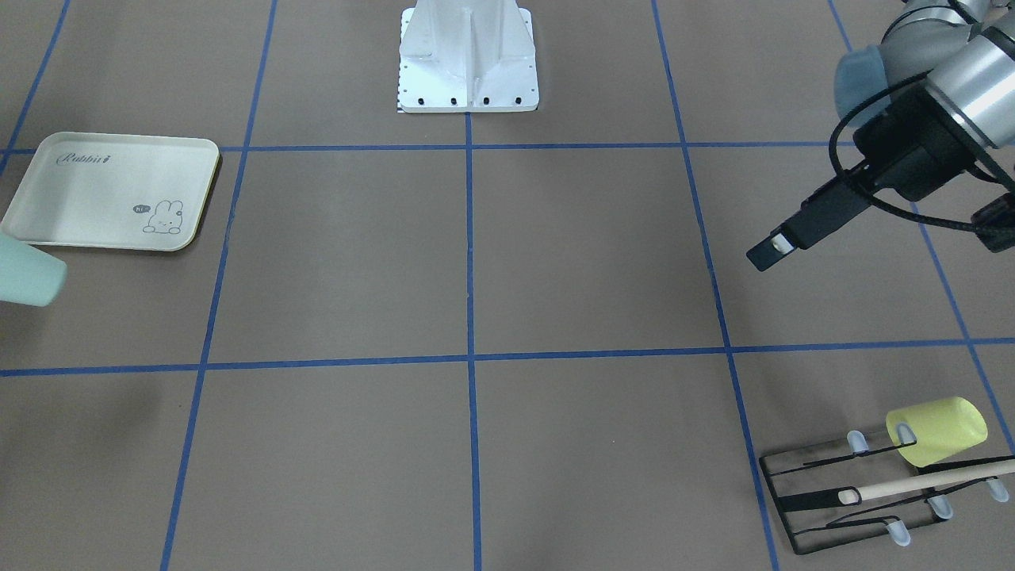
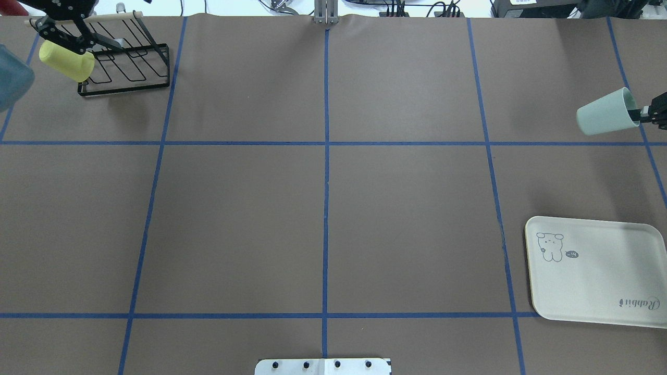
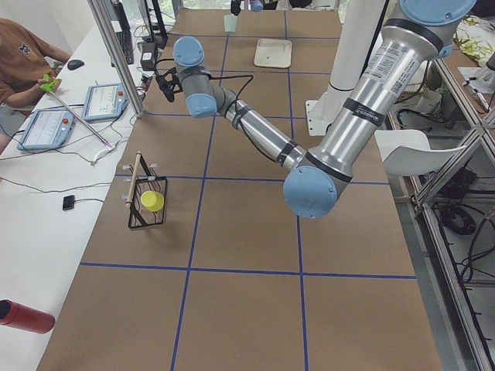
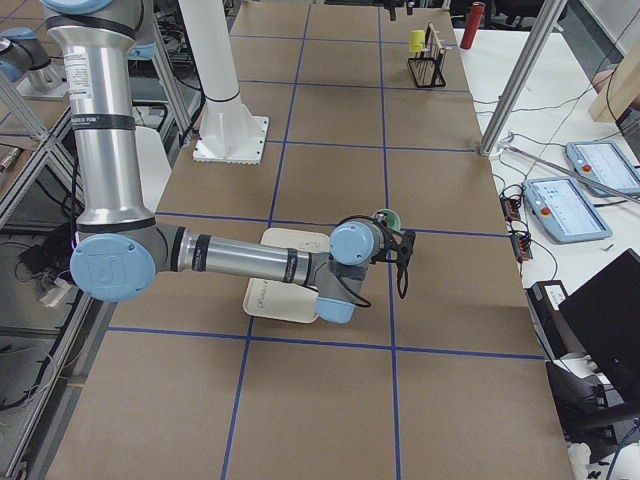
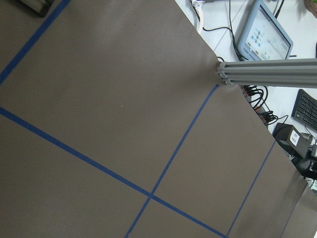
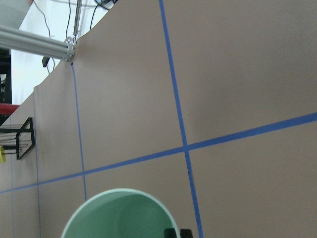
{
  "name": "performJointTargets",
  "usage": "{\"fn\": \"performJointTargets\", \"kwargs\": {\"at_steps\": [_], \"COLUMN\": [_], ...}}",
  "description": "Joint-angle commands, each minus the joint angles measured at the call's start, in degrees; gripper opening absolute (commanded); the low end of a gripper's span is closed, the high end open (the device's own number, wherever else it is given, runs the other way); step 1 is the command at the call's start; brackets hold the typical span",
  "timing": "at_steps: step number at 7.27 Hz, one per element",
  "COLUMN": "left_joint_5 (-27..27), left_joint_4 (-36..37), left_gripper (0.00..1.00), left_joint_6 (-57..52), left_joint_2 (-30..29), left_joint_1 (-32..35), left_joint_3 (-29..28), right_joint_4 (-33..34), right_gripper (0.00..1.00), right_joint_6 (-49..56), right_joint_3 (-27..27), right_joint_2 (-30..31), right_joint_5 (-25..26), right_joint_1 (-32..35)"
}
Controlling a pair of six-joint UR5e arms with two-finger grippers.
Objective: Left arm grabs green cup and hands to right arm on tray
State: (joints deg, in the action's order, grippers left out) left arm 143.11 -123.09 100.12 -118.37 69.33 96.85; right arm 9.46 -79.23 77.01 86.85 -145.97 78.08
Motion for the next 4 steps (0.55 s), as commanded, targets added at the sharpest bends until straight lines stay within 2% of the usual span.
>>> {"fn": "performJointTargets", "kwargs": {"at_steps": [1, 2, 3, 4], "left_joint_5": [-0.5, -0.6, -2.0, -4.1], "left_joint_4": [2.1, 2.7, 4.4, 7.8], "left_gripper": [1.0, 1.0, 1.0, 1.0], "left_joint_6": [-8.5, -13.9, -18.9, -23.7], "left_joint_2": [3.5, 5.6, 6.3, 6.6], "left_joint_1": [1.6, 2.4, 2.8, 3.2], "left_joint_3": [0.1, 0.1, 0.1, 0.4], "right_joint_4": [13.7, 18.9, 25.3, 36.0], "right_gripper": [0.0, 0.0, 0.0, 0.0], "right_joint_6": [20.0, 26.2, 33.6, 42.6], "right_joint_3": [0.3, 0.7, 1.6, 6.1], "right_joint_2": [1.2, 1.2, 1.1, 1.1], "right_joint_5": [2.6, 2.7, 5.1, 7.3], "right_joint_1": [-0.6, -1.0, -2.3, -3.3]}}
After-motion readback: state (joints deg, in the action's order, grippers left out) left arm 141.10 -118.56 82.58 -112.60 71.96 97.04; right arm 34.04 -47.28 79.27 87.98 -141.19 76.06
